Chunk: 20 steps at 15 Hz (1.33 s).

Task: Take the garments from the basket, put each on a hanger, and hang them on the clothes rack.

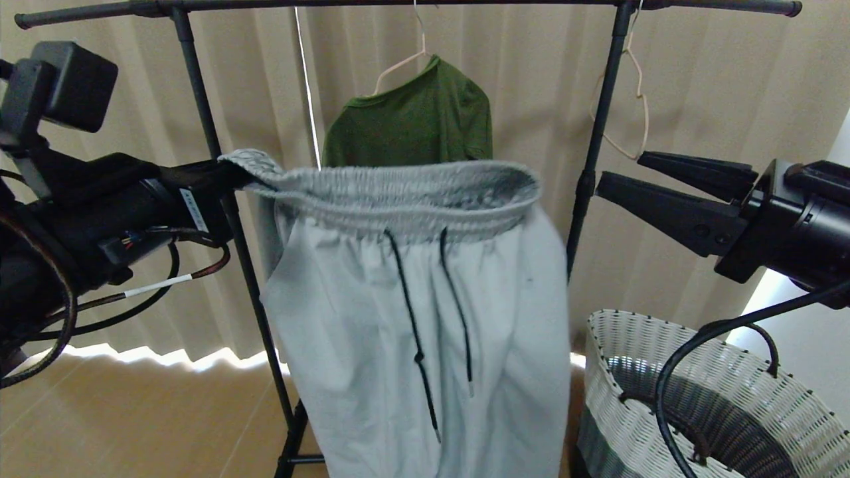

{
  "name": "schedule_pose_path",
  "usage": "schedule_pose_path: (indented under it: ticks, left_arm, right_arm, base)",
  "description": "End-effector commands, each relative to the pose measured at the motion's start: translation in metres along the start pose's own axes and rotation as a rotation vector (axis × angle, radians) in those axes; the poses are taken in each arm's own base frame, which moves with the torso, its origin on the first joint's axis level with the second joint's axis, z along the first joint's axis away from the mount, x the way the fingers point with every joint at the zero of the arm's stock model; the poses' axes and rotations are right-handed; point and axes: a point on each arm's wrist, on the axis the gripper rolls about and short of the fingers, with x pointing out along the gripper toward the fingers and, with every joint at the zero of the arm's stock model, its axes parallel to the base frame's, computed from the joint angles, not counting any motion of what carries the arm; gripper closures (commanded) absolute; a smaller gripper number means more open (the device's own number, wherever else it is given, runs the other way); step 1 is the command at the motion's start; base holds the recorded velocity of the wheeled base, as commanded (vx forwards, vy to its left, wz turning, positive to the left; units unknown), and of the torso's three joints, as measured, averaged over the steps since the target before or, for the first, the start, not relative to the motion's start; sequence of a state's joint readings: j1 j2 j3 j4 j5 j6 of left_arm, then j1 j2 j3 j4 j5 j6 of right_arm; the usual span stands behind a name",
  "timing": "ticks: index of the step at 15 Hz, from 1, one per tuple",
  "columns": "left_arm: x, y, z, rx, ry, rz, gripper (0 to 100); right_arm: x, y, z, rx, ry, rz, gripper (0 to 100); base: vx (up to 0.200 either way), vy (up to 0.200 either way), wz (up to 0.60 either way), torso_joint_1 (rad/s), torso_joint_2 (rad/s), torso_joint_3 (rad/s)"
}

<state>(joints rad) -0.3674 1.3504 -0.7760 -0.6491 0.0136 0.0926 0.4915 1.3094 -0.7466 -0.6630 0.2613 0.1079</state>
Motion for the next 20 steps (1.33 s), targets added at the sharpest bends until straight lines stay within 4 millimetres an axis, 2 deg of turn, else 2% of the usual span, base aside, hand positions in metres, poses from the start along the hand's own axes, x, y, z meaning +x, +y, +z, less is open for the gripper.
schedule_pose_path:
  ticks: [1, 5, 7, 8, 9, 13, 15, 17, 20]
  left_arm:
    - [0.004, 0.002, -0.004, 0.002, 0.014, 0.006, 100]
    - [0.001, 0.002, -0.007, 0.013, 0.027, 0.011, 100]
    - [-0.009, 0.004, -0.013, 0.011, 0.043, 0.021, 100]
    - [-0.024, 0.014, -0.021, 0.013, 0.061, 0.067, 100]
    - [-0.028, 0.018, -0.022, 0.014, 0.065, 0.086, 100]
    - [-0.038, 0.017, -0.037, 0.008, 0.109, 0.088, 100]
    - [-0.053, 0.015, -0.041, -0.021, 0.107, 0.089, 100]
    - [-0.063, 0.013, -0.044, -0.056, 0.101, 0.075, 100]
    - [-0.066, 0.01, -0.05, -0.081, 0.083, -0.023, 100]
  right_arm:
    - [-0.003, 0.001, 0.001, -0.002, -0.005, 0.003, 0]
    - [-0.015, 0.0, -0.014, -0.021, 0.04, -0.022, 0]
    - [-0.032, -0.003, -0.021, -0.086, 0.054, -0.072, 0]
    - [-0.05, -0.009, -0.026, -0.14, 0.061, -0.157, 0]
    - [-0.057, -0.012, -0.031, -0.142, 0.072, -0.195, 0]
    - [-0.065, -0.023, -0.045, -0.115, 0.122, -0.293, 0]
    - [-0.073, -0.031, -0.054, -0.092, 0.147, -0.355, 0]
    - [-0.079, -0.039, -0.055, -0.092, 0.148, -0.418, 0]
    - [-0.08, -0.043, -0.056, -0.09, 0.157, -0.444, 0]
  base:
    - [0.0, 0.0, 0.0, 0.0, 0.0, 0.0]
    - [0.0, 0.0, 0.0, 0.0, 0.0, 0.0]
    - [0.0, 0.0, 0.0, 0.0, 0.0, 0.0]
    - [0.0, 0.0, 0.0, 0.0, 0.0, 0.0]
    - [0.0, 0.0, 0.0, 0.0, 0.0, 0.0]
    - [0.0, 0.0, 0.0, 0.0, 0.0, 0.0]
    - [0.0, 0.0, 0.0, 0.0, 0.0, 0.0]
    - [0.0, 0.0, 0.0, 0.0, 0.0, 0.0]
    - [0.0, 0.0, 0.0, 0.0, 0.0, 0.0]
